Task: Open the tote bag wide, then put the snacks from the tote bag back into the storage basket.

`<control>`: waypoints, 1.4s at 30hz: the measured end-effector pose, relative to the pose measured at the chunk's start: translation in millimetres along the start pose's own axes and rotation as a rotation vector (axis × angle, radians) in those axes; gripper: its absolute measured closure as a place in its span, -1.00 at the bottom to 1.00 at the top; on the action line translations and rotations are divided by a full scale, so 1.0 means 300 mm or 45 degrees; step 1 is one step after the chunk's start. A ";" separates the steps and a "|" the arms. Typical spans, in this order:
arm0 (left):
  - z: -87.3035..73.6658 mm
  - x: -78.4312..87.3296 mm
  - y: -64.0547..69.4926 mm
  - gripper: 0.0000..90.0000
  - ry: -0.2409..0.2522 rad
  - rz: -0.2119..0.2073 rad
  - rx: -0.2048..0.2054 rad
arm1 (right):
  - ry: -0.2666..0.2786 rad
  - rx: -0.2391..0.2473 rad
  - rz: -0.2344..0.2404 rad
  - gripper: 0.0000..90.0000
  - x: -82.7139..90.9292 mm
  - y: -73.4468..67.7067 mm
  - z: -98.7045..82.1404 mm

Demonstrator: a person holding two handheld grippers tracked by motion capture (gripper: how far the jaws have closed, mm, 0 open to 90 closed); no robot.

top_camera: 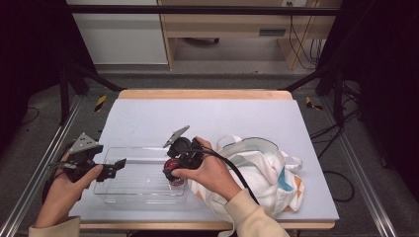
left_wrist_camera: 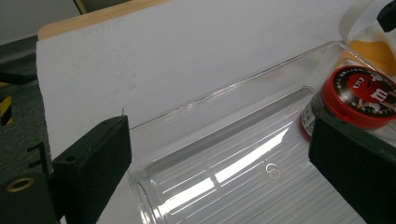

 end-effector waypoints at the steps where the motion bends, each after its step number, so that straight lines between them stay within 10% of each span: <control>1: 0.000 0.000 0.001 -0.87 -0.003 -0.001 -0.001 | 0.008 0.000 -0.002 -0.75 0.006 -0.001 0.000; 29: -0.011 -0.019 0.004 -0.87 -0.046 0.015 -0.007 | 0.192 -0.141 -0.127 -0.81 0.162 0.031 -0.105; 42: 0.016 -0.019 0.030 -0.87 -0.019 0.020 -0.042 | 0.270 -0.210 -0.184 -0.82 0.277 0.121 -0.130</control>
Point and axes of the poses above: each handheld gripper's, and its own axes: x roughly backward along the jaws, z roughly out of its top, y roughly to its right, the point moved 4 cm from there along -x, roughly forward along the jaws, and after that the axes turned 11 degrees about -z, right-handed, at the moved point
